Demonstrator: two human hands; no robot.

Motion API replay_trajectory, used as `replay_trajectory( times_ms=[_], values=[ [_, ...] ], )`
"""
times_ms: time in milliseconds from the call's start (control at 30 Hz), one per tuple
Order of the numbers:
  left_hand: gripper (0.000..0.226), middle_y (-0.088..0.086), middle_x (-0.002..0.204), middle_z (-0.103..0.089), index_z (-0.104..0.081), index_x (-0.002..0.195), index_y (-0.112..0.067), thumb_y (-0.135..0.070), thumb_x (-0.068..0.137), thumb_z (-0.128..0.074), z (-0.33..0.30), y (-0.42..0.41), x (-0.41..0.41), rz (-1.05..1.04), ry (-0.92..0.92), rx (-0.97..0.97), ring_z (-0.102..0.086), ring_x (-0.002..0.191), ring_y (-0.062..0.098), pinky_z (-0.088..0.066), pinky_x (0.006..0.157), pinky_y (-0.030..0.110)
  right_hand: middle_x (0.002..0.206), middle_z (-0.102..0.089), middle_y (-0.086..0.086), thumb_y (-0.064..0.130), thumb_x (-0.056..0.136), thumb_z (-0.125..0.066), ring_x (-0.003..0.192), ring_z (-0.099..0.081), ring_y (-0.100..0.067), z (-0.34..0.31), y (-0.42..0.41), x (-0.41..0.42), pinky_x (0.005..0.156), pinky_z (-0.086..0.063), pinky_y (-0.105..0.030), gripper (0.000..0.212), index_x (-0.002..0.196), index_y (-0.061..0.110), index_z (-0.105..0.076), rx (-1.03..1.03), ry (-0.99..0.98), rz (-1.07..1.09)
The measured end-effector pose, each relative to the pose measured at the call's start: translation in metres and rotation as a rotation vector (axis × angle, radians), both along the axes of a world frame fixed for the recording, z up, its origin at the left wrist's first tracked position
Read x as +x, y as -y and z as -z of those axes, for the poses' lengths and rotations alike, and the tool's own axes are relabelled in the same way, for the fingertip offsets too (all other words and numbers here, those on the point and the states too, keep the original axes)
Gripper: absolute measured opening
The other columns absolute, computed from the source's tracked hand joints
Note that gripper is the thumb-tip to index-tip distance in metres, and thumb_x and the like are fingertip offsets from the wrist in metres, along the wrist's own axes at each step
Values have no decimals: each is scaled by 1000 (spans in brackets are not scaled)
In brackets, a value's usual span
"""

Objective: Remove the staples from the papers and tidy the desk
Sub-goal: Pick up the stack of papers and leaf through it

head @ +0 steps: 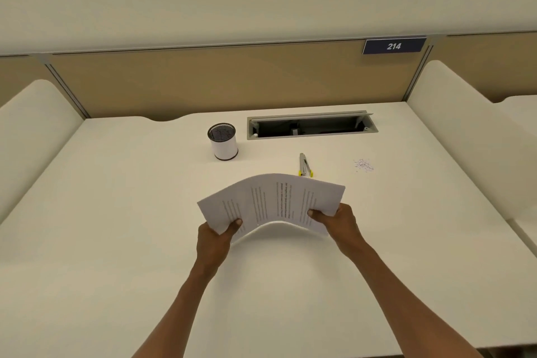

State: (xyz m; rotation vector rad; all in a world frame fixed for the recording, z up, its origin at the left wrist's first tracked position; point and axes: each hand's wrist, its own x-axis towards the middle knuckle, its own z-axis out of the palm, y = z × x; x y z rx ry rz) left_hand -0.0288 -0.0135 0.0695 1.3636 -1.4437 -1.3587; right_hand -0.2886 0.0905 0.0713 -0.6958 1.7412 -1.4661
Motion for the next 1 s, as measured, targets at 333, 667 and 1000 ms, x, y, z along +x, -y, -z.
replay_trajectory(
  times_ms=[333,667,1000],
  values=[
    [24,-11,99,-72,-67,110,-22,-15,88,-76,-3,6,2,45,51,-9,-70,89,13,-54,68,28,97,-74,2,8,75,-80,93,-70,-20,-2,0,-5,76,-56,-29,29,100,18,-71,47,-11,16],
    [37,-3,109,-75,-65,121,-17,-14,86,-77,-4,3,-6,70,-96,141,-73,94,17,-58,74,27,131,-52,-1,29,74,-83,119,-48,-19,-20,9,-18,92,-42,-32,73,136,20,-46,72,-144,270],
    [44,-3,114,-71,-58,125,-17,-2,87,-74,-9,-16,-32,-93,-378,248,-67,105,21,-52,98,45,124,-61,-2,61,58,-82,113,-61,-22,-20,12,25,89,-53,-40,96,137,23,-43,-30,408,262]
  ],
)
